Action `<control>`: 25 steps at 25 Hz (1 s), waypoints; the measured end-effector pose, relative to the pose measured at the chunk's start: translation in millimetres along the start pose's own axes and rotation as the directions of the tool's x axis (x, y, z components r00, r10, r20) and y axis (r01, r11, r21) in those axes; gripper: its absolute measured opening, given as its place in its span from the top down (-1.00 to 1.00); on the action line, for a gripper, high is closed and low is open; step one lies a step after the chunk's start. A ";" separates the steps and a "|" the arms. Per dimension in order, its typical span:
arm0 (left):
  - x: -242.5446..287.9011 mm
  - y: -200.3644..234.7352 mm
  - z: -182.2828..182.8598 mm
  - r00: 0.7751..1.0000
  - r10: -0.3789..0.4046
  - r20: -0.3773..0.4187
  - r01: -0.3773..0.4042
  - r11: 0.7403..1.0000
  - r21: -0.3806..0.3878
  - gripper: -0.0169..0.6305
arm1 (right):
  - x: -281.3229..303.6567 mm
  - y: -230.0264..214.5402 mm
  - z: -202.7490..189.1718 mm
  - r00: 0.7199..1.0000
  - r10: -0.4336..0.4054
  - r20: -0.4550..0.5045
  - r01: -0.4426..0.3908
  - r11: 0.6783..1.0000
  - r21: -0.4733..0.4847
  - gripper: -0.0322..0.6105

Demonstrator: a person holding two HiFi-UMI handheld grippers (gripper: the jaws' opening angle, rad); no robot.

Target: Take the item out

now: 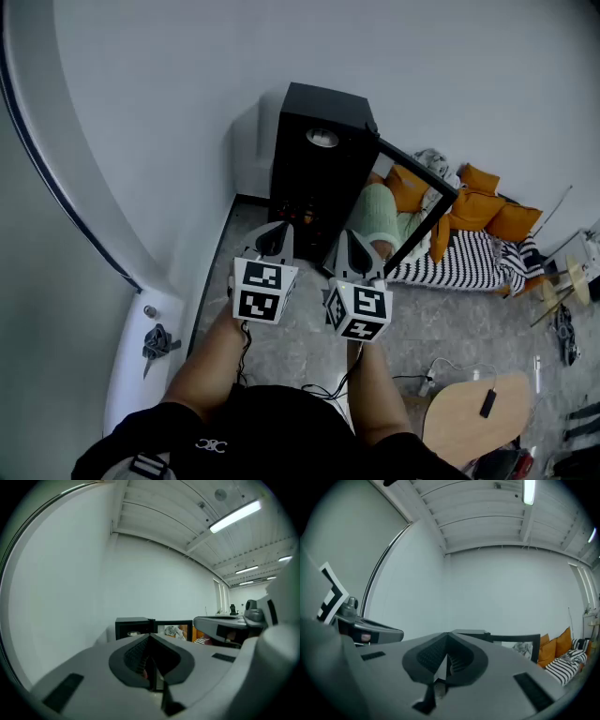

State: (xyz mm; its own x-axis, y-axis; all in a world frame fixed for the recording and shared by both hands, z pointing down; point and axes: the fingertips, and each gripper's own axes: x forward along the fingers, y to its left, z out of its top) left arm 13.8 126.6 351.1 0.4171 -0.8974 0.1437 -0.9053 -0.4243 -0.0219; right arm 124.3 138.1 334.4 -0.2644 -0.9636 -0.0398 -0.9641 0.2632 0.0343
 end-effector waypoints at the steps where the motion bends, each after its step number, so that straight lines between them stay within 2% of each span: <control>1: 0.5 3.8 -0.2 1.000 -0.002 0.002 0.002 1.000 0.002 0.95 | 2.8 1.8 0.5 1.000 -0.008 0.007 0.008 1.000 0.005 0.88; 10: 7.7 35.4 -7.5 1.000 -0.025 0.002 0.025 1.000 -0.002 0.95 | 24.8 19.7 -3.2 0.999 -0.043 0.029 0.041 0.998 0.047 0.88; 25: 2.5 60.4 -31.3 0.995 -0.093 -0.025 0.092 0.995 -0.037 0.95 | 33.4 50.0 -26.5 0.996 -0.086 -0.033 0.087 0.996 0.033 0.88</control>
State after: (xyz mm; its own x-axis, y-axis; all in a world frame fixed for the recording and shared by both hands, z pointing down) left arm -42.4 102.6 381.1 0.4975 -0.8506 0.1701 -0.8653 -0.5005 0.0282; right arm 67.9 117.9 361.2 -0.1799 -0.9836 -0.0097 -0.9837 0.1799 -0.0020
